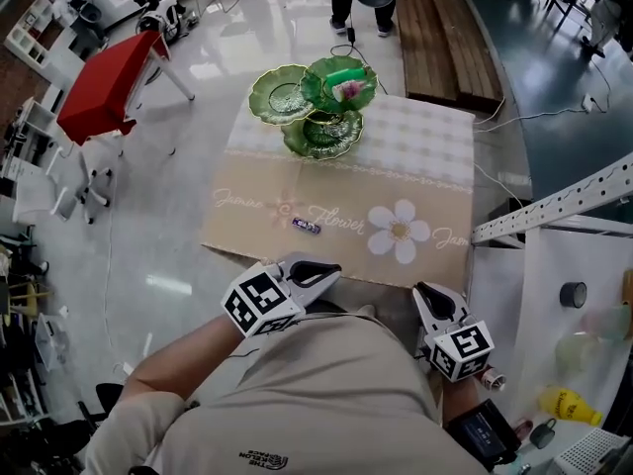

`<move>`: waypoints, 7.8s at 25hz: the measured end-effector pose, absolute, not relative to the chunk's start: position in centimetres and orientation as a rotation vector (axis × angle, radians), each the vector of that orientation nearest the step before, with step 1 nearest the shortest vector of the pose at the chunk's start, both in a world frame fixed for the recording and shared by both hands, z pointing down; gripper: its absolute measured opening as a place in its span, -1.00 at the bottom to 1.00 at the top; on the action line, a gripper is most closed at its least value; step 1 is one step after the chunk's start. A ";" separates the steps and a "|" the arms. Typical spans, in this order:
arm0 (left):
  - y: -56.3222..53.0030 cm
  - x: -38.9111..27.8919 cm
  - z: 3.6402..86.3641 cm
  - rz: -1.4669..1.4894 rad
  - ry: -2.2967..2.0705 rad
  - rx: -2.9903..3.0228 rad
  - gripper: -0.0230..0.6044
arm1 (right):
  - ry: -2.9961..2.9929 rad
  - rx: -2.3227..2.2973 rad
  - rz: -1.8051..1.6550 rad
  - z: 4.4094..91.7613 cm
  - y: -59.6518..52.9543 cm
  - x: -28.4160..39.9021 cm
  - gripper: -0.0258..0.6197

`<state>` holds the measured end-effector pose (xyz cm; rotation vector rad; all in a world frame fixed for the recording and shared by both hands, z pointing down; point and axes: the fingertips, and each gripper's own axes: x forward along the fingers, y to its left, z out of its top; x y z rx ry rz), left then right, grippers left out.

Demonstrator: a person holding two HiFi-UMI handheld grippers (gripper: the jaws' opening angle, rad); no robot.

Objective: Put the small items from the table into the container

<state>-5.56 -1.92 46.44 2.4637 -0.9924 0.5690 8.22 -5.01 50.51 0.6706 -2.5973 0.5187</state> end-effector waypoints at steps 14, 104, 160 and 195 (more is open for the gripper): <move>-5.4 -16.7 59.6 1.196 -0.929 2.383 -0.56 | -2.557 0.775 0.548 50.4 -5.5 6.8 -0.78; -36.6 -27.2 44.2 0.825 -1.528 1.930 -0.64 | -2.515 1.113 0.697 51.0 -2.1 11.1 -0.78; -3.6 -13.5 48.3 0.548 -0.749 2.565 -0.90 | -2.580 0.677 0.436 47.7 -6.7 -6.6 -0.84; -1.9 -11.6 49.4 0.566 -0.650 2.555 -0.90 | -2.526 0.660 0.372 48.3 -2.9 -5.4 -0.87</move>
